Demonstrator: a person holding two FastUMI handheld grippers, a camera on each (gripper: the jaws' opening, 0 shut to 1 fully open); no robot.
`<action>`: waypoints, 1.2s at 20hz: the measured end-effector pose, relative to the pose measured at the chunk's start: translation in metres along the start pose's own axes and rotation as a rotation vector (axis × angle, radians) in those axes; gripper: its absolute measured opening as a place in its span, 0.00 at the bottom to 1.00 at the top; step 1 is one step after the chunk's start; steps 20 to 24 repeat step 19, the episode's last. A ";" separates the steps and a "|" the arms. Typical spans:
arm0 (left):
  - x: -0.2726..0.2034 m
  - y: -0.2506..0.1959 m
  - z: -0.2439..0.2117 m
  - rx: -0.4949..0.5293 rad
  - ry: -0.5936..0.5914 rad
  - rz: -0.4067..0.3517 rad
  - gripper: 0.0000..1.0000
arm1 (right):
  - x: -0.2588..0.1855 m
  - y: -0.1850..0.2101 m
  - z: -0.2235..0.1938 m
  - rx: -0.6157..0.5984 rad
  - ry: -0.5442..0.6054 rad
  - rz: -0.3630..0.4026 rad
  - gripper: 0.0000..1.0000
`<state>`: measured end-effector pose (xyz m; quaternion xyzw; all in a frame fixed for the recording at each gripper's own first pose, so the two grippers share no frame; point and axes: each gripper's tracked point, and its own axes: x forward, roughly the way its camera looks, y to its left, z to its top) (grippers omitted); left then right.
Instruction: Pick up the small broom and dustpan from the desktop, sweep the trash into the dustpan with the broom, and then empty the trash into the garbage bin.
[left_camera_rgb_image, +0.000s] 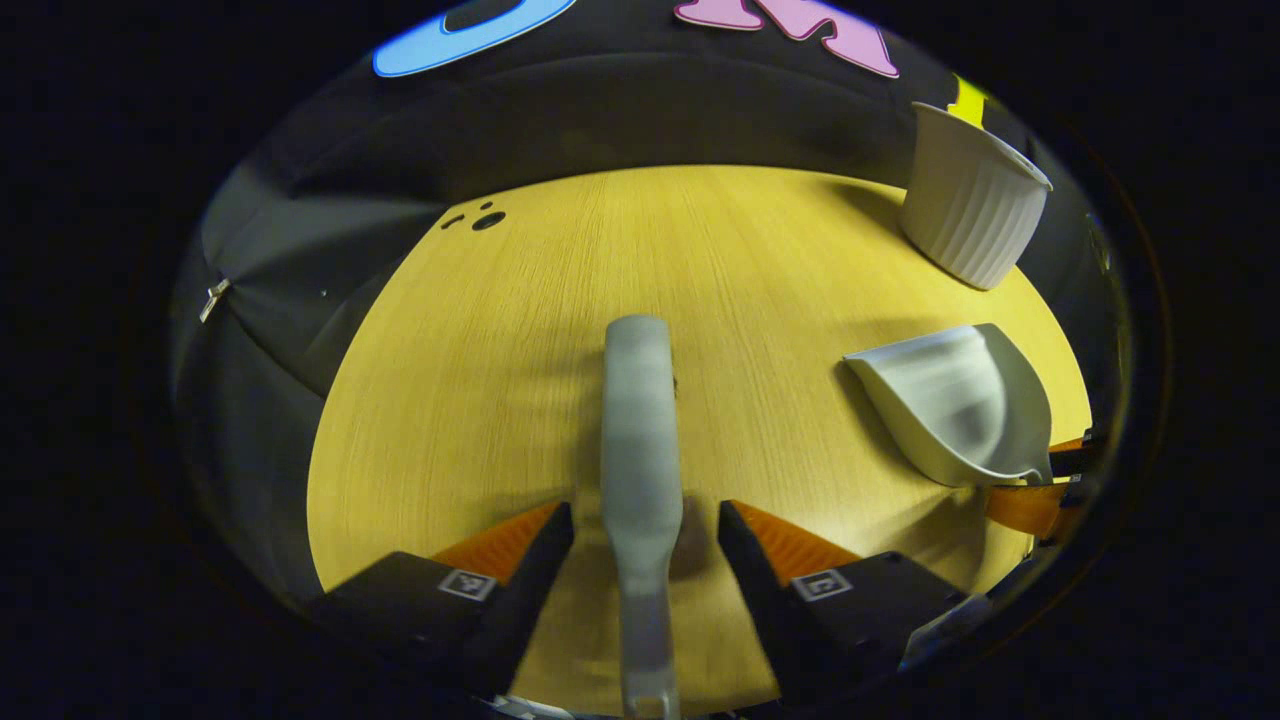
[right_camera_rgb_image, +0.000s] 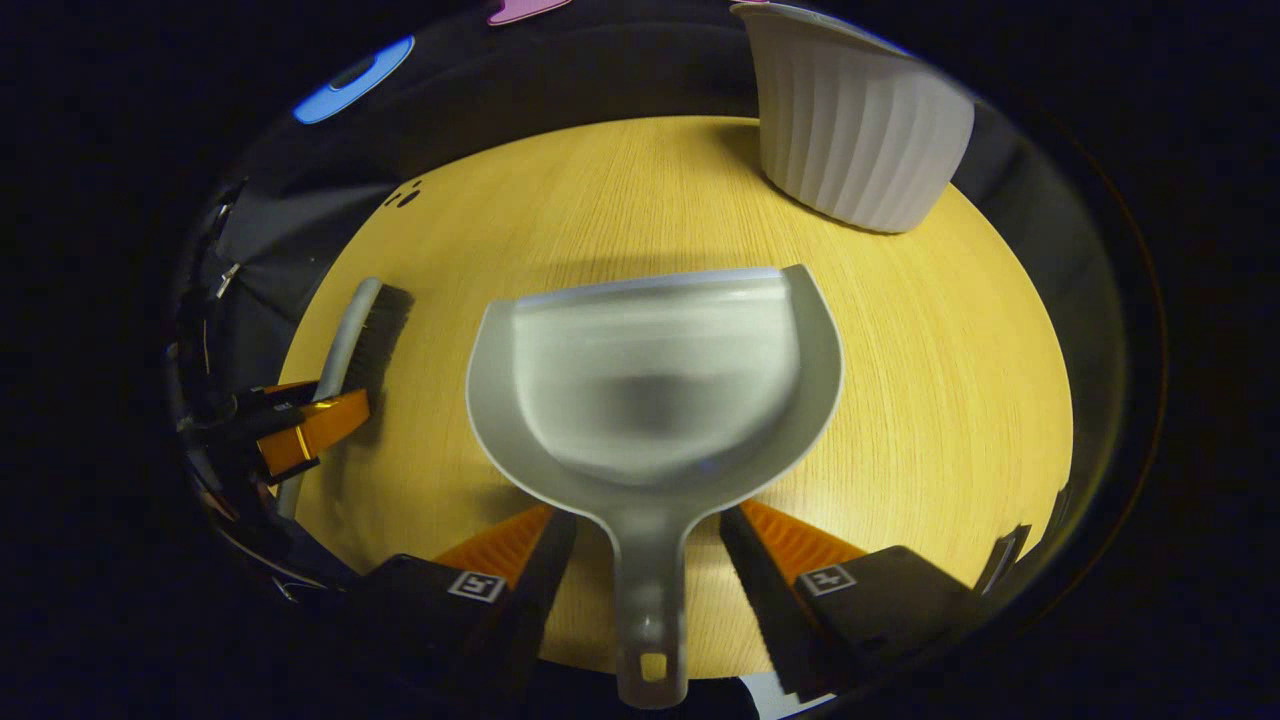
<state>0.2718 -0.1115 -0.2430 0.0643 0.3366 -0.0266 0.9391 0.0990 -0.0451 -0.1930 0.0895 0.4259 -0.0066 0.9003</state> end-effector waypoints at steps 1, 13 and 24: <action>-0.012 0.000 0.003 0.009 -0.019 -0.004 1.00 | -0.006 0.001 0.002 0.005 -0.019 -0.001 1.00; -0.202 -0.004 0.072 0.000 -0.544 -0.072 0.97 | -0.209 0.021 0.089 -0.072 -0.636 -0.091 0.99; -0.313 0.009 0.112 -0.016 -0.915 -0.003 0.97 | -0.297 0.040 0.101 -0.063 -0.885 -0.107 0.99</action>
